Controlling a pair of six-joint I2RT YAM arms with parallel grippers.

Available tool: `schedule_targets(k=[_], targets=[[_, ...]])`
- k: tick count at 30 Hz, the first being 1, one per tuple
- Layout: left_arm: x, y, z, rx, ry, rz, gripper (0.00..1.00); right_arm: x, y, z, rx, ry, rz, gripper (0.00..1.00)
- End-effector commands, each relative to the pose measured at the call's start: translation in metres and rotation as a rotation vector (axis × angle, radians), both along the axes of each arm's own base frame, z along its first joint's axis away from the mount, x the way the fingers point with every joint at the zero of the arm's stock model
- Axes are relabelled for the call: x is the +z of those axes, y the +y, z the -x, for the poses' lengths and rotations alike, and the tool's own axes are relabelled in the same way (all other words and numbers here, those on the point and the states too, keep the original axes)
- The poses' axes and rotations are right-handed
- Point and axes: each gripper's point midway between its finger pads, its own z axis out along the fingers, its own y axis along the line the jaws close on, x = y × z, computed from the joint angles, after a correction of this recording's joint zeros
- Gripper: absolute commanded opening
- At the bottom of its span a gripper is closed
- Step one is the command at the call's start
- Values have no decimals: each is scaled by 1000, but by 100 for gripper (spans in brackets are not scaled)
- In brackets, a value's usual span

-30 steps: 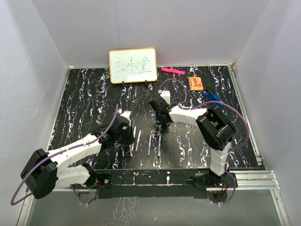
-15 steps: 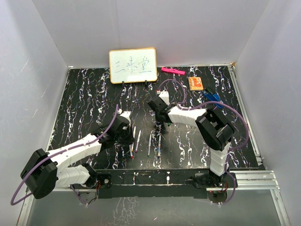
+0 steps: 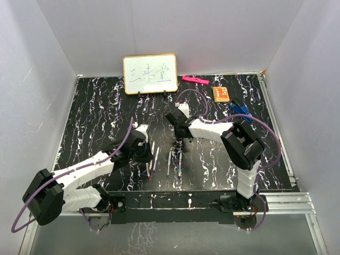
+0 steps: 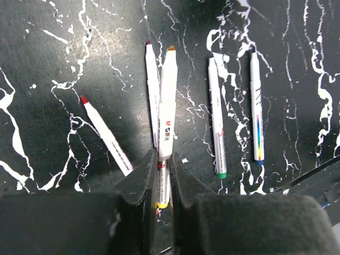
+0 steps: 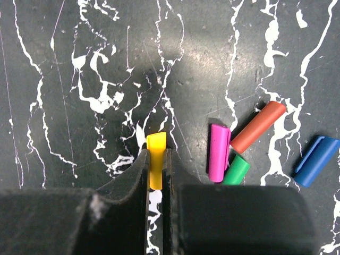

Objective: Insert the pens into the pen caps

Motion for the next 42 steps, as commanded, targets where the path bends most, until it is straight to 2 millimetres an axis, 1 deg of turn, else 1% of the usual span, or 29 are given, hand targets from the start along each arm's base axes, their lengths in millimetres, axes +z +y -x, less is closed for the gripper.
schedule_targets(k=[1,3,5,8,9,13,15,18,24,27,29,31,34,42], targets=[[20,-12,-5,-39,-59,59,0,43,13,-1,56,-40,-39,0],[24,-18,-6,-60,-76,64,0,71,19,-7,73,-108,-91,0],[32,-27,-7,-87,-109,83,0,105,23,-10,100,-191,-159,0],[42,-44,-5,-122,-156,130,0,145,23,-7,117,-299,-248,0],[46,-50,-5,-128,-169,154,0,156,22,-5,121,-332,-277,0],[62,-79,2,-167,-219,303,0,195,18,9,161,-465,-412,0],[73,-92,5,-181,-257,391,0,211,16,21,195,-533,-492,0],[88,-107,9,-210,-306,467,0,233,9,42,243,-647,-612,0],[116,-129,12,-268,-376,591,0,261,-3,71,311,-777,-734,0],[126,-136,14,-283,-396,651,0,271,-11,80,317,-837,-776,0],[128,-141,15,-294,-396,654,0,276,-14,85,319,-862,-798,0],[126,-144,16,-300,-392,641,0,277,-15,87,323,-869,-811,0],[130,-147,17,-305,-402,647,0,275,-13,87,325,-860,-812,0],[138,-147,19,-302,-432,648,0,266,-10,87,325,-828,-819,0]])
